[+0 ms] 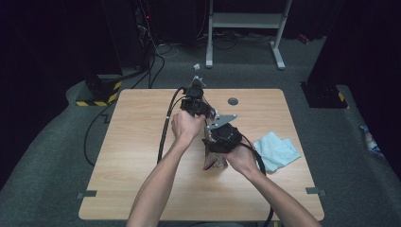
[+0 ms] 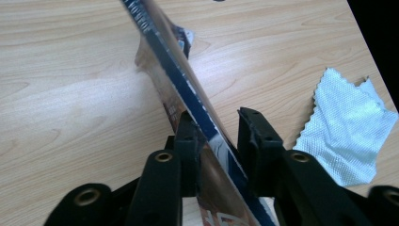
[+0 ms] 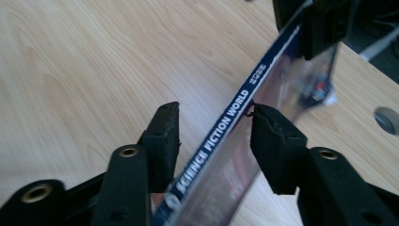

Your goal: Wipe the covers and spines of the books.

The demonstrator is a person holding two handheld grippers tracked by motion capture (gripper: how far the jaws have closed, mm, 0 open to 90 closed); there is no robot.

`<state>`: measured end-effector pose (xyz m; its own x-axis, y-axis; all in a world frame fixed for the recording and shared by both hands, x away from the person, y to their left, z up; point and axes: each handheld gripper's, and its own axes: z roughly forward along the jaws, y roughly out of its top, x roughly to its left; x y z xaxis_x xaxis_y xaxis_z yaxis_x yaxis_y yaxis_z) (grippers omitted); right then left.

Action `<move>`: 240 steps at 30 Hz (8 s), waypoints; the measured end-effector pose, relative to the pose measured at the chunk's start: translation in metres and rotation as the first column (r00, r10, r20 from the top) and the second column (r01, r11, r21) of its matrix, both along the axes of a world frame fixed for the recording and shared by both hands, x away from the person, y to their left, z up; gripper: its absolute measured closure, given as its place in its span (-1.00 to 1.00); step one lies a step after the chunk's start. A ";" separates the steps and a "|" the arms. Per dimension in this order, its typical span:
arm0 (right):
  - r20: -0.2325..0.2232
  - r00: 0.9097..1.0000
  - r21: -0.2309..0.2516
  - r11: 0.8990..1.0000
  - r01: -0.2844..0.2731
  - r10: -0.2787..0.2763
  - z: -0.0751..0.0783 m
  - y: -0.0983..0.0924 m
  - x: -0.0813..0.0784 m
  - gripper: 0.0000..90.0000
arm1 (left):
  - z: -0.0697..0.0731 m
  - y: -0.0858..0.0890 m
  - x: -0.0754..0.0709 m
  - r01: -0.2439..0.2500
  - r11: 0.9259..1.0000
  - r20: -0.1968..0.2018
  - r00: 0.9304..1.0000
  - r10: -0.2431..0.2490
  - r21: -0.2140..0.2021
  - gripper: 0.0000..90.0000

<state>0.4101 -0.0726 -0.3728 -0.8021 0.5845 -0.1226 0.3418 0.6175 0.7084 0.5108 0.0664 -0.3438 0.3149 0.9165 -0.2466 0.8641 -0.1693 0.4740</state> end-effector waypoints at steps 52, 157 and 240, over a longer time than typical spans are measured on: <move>-0.301 0.873 -0.203 0.920 0.335 -0.384 -0.120 -0.155 0.050 -0.25 | 0.027 0.057 -0.028 0.209 0.978 0.044 0.977 -0.210 0.027 0.87; -0.059 0.995 0.140 0.986 0.085 -0.077 0.000 -0.068 0.053 0.86 | 0.012 0.004 -0.054 0.496 0.861 -0.020 0.867 -0.497 0.108 0.86; -0.042 0.999 -0.092 0.995 -0.028 0.025 -0.090 -0.046 0.045 0.84 | 0.015 0.022 -0.053 0.474 0.880 0.002 0.880 -0.474 0.013 0.86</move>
<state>0.4556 -0.1184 -0.4631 -0.8226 0.5506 -0.1423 0.3515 0.6889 0.6339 0.4580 0.0879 -0.3284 0.7140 0.6600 -0.2337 0.6764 -0.5639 0.4738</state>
